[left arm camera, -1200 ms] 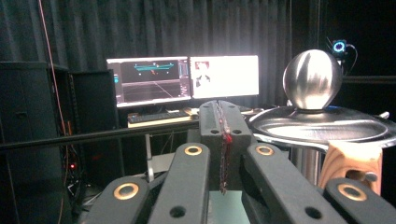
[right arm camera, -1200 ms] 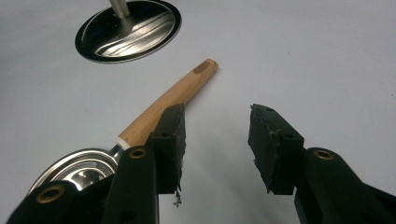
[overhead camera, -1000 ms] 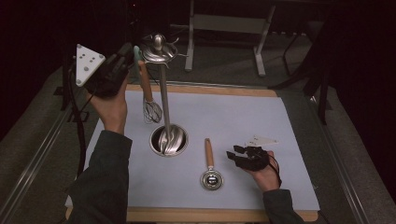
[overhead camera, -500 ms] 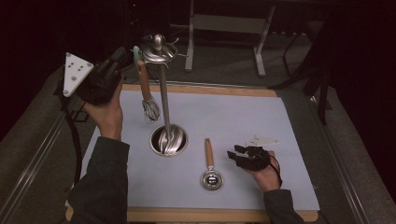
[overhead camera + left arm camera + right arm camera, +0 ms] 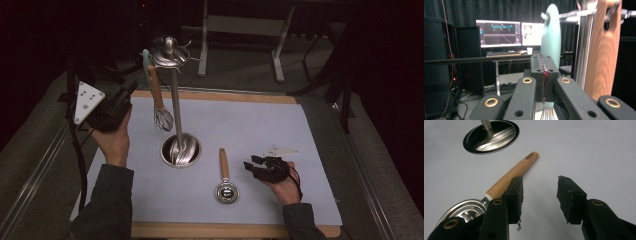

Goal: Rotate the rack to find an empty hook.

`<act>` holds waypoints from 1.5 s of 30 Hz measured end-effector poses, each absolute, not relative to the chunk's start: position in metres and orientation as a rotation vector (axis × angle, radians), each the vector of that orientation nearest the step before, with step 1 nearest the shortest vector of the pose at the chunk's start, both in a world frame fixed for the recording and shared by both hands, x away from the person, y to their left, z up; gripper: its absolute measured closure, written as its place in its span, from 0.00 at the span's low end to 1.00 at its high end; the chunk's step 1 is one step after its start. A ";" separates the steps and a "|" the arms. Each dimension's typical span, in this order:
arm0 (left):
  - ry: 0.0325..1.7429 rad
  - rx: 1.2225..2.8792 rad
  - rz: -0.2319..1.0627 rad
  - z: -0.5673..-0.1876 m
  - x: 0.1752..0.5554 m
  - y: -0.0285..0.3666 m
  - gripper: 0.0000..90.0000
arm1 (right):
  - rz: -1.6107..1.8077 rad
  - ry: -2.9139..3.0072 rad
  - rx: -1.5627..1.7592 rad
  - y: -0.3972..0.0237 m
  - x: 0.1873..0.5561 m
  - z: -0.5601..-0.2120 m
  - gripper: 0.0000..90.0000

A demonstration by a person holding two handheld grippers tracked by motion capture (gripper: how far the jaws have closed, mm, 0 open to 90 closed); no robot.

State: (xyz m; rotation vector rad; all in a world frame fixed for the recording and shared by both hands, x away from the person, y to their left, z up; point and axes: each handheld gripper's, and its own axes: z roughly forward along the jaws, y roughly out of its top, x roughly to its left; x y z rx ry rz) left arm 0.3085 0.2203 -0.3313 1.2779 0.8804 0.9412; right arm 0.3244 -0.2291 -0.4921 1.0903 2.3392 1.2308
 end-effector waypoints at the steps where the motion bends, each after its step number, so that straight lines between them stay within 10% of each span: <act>1: 0.885 1.279 0.938 -0.334 0.308 0.221 0.99 | 1.232 2.339 1.091 -0.229 0.324 -0.492 0.62; 28: 1.166 1.543 0.709 -0.502 0.287 0.236 0.96 | 1.225 2.352 1.085 -0.227 0.324 -0.494 0.62; 45: 1.285 1.689 0.658 -0.539 0.286 0.241 0.86 | 1.219 2.365 1.076 -0.224 0.323 -0.494 0.62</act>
